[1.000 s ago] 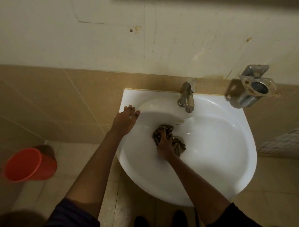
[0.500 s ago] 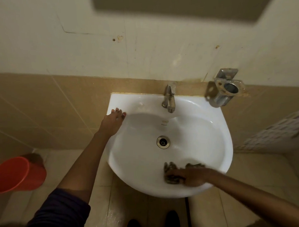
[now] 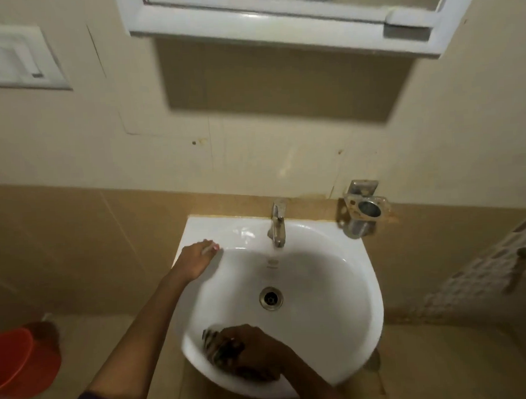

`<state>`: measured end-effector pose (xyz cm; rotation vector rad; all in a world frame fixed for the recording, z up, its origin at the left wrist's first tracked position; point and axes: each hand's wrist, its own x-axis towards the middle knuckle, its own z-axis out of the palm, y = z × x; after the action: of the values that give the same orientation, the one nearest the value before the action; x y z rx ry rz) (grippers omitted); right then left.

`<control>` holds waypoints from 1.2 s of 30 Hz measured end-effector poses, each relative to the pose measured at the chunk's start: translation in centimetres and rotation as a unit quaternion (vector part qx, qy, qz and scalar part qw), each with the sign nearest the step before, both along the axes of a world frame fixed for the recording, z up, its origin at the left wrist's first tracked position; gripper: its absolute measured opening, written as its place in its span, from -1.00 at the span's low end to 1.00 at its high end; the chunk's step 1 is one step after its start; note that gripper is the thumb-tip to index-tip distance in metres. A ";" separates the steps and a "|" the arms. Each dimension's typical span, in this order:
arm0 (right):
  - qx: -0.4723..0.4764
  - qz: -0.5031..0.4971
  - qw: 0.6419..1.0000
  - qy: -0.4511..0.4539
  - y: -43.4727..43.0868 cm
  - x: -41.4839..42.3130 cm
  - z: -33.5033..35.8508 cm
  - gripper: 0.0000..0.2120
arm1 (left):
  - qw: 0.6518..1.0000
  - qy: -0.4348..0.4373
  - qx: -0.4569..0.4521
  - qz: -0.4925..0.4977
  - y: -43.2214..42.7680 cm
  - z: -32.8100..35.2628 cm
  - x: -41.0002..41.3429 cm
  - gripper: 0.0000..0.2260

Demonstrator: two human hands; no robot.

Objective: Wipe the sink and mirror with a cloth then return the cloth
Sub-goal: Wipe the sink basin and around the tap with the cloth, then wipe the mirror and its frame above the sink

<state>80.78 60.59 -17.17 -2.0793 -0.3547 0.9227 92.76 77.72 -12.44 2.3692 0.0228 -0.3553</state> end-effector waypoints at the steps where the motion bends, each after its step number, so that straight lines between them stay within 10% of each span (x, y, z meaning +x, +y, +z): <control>1: 0.013 -0.013 1.000 -0.026 -0.4 0.2 0.5 -0.52 | 1.000 0.007 -0.006 -0.004 0.0 0.7 -0.1 -0.55; 8: 0.129 -0.271 0.933 -0.198 -8.1 2.1 7.7 -0.71 | 0.977 0.009 -0.212 -0.002 -3.5 7.0 -4.8 -0.61; 21: 0.028 -0.344 0.862 -0.371 -12.4 2.7 18.2 -0.33 | 0.881 0.078 -0.467 0.004 -14.0 7.4 -8.0 -0.81; 25: -0.057 -0.303 0.900 -0.309 -14.3 3.1 18.0 -0.33 | 0.891 0.035 -0.450 0.055 -13.8 7.8 -6.8 -0.84; 30: -0.121 -0.273 0.862 -0.411 -13.6 3.3 19.1 -0.76 | 0.906 -0.046 -0.419 0.028 -13.9 10.0 -6.2 -0.64; 36: -0.131 -0.162 0.863 -0.459 -13.9 4.5 24.6 -0.81 | 0.935 -0.184 -0.285 -0.103 -13.0 13.8 -5.6 -0.58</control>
<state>85.27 46.69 7.47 -2.6200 -0.3485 -0.3026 87.12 64.71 1.39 1.8238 -0.4490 -0.0003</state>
